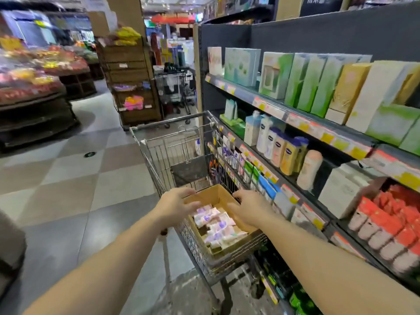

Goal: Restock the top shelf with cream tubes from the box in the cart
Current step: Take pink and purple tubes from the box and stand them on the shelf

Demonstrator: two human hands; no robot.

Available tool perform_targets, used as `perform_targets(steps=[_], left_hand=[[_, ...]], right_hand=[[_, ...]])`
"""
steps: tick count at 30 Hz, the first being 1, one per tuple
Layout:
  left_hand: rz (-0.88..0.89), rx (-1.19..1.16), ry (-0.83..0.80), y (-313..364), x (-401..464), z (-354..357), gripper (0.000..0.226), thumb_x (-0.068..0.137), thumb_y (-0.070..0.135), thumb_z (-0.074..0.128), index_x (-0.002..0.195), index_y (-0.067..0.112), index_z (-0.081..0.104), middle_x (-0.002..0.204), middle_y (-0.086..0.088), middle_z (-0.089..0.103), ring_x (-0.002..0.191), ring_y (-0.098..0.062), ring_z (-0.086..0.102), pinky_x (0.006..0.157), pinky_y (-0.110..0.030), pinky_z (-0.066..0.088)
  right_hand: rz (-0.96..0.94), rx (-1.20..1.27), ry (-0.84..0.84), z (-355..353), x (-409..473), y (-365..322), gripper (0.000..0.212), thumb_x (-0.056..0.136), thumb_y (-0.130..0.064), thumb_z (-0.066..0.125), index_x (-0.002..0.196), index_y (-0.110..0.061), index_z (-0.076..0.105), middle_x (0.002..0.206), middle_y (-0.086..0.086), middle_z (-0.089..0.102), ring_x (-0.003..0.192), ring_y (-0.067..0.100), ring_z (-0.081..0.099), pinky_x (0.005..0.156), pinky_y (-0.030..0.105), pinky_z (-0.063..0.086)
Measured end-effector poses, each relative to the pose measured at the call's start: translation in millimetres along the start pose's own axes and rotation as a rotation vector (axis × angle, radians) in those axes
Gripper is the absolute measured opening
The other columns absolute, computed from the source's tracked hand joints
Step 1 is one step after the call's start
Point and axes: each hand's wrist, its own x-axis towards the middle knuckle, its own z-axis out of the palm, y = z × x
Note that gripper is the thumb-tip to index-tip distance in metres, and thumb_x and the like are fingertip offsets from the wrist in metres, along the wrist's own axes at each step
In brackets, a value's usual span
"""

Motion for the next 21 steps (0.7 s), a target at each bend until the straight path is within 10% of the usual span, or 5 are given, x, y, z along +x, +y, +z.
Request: perform_targets(steps=[21], left_hand=[[0.032,0.054,-0.659,-119,345,163,0.051,0.087,0.046,0.064,0.132,0.023,0.055,0.142,-0.001,0.051,0.127,-0.020,0.049,0.103,-0.029,0.040]], right_hand=[[0.525,0.177,-0.250,120,258,95,0.044,0.090,-0.043,0.060,0.131,-0.026,0.057,0.127,-0.001,0.063,0.116,0.022,0.058,0.091,0.031,0.047]])
